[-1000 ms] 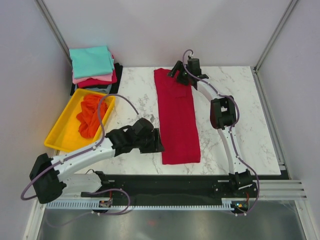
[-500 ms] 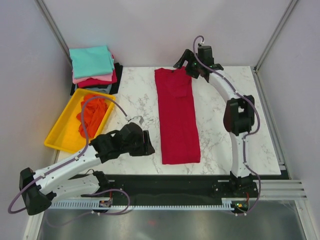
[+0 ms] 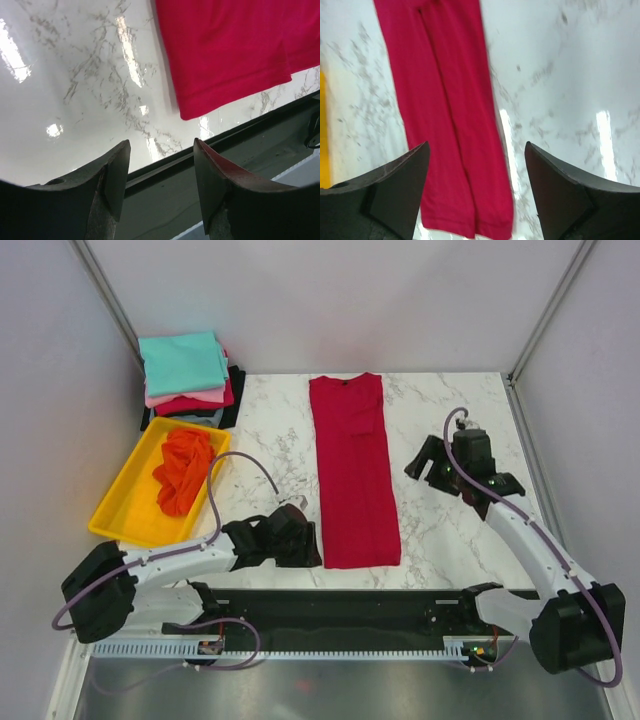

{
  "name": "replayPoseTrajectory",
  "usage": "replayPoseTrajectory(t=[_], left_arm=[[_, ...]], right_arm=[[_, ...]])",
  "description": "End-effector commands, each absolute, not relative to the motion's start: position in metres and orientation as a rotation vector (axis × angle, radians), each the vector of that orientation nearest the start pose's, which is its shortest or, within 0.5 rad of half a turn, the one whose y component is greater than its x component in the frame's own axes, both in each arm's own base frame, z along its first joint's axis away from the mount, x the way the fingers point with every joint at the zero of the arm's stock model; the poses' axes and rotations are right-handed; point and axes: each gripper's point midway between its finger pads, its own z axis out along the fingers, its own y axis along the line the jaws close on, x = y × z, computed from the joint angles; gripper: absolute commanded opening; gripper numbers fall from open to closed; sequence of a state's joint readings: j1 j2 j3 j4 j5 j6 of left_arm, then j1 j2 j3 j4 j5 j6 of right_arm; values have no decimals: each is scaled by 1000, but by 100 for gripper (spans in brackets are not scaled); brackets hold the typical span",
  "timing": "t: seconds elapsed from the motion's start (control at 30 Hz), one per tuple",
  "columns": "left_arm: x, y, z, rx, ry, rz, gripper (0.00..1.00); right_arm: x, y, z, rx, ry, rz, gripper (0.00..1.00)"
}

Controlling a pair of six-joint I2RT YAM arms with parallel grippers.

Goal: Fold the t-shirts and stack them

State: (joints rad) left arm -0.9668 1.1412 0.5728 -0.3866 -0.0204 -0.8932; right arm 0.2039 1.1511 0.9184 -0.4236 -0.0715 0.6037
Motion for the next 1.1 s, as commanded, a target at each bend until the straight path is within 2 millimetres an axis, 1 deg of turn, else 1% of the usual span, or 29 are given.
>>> replayPoseTrajectory(t=[0.0,0.03,0.07,0.1,0.13,0.17,0.23,0.27,0.3,0.4,0.47,0.57,0.6,0.63,0.67,0.7,0.73,0.8,0.83,0.87,0.93,1.07], left_arm=[[148,-276,66,62,2586,-792,62],[149,-279,58,59,2606,-776,62],[150,-281,56,53,2608,-774,62],[152,-285,55,53,2602,-780,61],[152,-285,46,51,2626,-754,61],[152,-286,41,42,2635,-743,61],[151,-290,36,34,2641,-743,60],[150,-291,32,25,2646,-741,60],[147,-295,32,37,2643,-748,59],[147,-301,35,49,2623,-741,58],[149,-302,34,42,2617,-729,56],[148,-301,29,34,2630,-712,48],[147,-300,27,35,2635,-707,39],[146,-300,26,33,2637,-705,34],[146,-298,24,28,2639,-699,28],[145,-297,24,24,2642,-697,19],[145,-295,24,16,2637,-698,16],[144,-293,24,6,2635,-702,11],[144,-293,25,6,2632,-704,11],[144,-292,25,5,2631,-702,10],[144,-293,25,6,2633,-705,9],[143,-293,23,9,2638,-705,8]], right_arm=[[282,102,149,387,2327,471,84],[270,108,140,359,2358,477,83],[255,108,119,370,2409,468,83],[247,111,114,361,2420,477,83],[238,115,105,353,2442,489,83],[226,116,89,373,2483,487,82],[217,125,83,350,2484,523,82],[212,126,76,349,2498,526,81],[210,128,75,352,2500,529,81],[204,136,70,312,2517,517,81],[199,142,68,288,2530,521,81],[191,150,64,257,2554,535,80],[191,148,63,263,2546,519,79],[185,151,61,253,2557,519,78],[181,150,57,253,2567,511,74],[178,150,56,253,2566,515,71],[169,152,49,255,2586,521,65],[161,153,44,256,2594,533,59],[157,157,41,242,2598,545,58],[151,156,33,251,2618,541,58],[149,159,27,243,2615,548,57],[154,160,21,235,2613,519,56]])
